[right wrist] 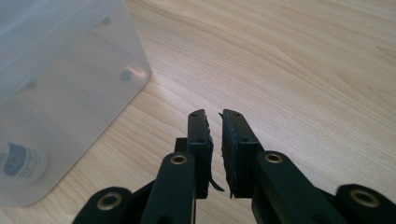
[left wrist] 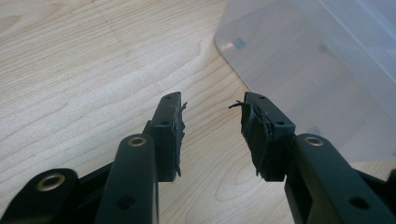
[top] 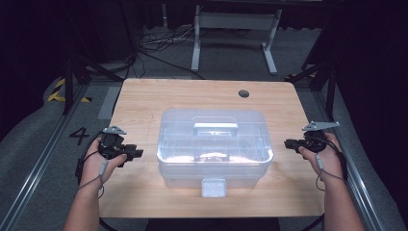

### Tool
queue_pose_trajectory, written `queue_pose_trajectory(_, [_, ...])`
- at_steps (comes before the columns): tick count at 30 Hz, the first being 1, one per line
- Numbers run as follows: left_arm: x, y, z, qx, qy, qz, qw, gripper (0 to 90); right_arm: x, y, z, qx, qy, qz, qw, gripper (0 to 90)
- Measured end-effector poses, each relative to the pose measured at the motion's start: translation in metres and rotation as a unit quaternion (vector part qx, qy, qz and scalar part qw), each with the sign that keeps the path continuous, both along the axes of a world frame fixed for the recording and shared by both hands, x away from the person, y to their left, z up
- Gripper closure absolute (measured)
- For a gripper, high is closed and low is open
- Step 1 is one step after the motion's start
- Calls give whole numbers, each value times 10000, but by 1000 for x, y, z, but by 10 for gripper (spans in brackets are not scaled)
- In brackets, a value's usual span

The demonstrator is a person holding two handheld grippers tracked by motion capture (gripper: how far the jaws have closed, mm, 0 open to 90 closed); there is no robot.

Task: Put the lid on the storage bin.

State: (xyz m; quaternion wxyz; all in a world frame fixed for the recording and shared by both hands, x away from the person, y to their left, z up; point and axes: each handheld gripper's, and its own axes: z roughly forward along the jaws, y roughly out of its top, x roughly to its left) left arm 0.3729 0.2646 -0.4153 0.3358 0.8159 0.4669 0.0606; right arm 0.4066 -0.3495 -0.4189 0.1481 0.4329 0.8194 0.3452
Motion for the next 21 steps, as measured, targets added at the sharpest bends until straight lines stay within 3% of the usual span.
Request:
queue_pose_trajectory(6, [2, -4, -6, 125, 95, -33, 9999, 587, 3, 0, -9, -33, 131, -5, 9999, 814])
queue_pose_trajectory(11, [3, -6, -9, 148, 137, -97, 9998, 586, 5, 2, -17, -34, 143, 207, 9997, 811])
queue_pose_trajectory(21, [5, -10, -14, 246, 229, -191, 9993, 583, 8, 7, -31, -91, 320, 305, 9990, 798])
